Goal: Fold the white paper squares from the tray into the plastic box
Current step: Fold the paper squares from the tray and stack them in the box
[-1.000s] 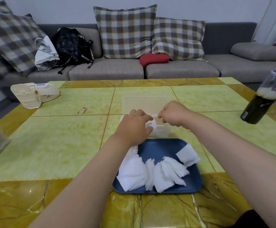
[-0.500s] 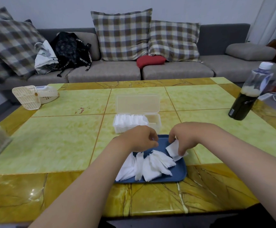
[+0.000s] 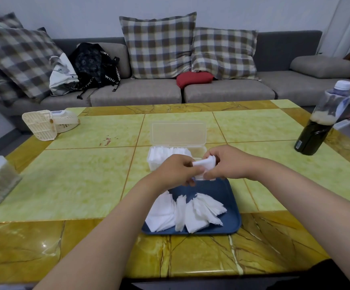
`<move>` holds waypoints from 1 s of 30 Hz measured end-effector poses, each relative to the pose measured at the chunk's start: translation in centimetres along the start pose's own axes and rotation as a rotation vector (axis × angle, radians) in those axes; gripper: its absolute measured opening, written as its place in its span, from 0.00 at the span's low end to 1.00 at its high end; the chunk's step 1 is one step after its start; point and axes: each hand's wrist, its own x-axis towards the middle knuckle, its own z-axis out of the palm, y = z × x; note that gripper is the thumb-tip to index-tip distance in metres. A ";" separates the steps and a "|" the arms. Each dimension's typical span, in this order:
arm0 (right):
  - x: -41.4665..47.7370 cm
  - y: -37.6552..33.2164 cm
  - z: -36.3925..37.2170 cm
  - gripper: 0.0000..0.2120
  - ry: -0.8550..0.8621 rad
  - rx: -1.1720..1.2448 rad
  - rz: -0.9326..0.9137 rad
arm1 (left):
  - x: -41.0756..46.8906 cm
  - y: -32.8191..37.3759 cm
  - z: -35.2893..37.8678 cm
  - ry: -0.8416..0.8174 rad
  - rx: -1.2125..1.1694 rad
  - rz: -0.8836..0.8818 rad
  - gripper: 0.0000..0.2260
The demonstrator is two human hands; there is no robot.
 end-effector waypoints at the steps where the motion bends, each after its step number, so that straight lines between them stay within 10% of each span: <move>1: 0.1 -0.1 0.1 0.13 -0.004 0.053 0.010 | -0.1 -0.1 -0.2 0.017 -0.033 -0.008 0.13; 30: 1.9 -1.8 2.6 0.04 0.097 0.603 0.096 | -1.3 -1.5 -2.7 0.184 -0.400 -0.128 0.07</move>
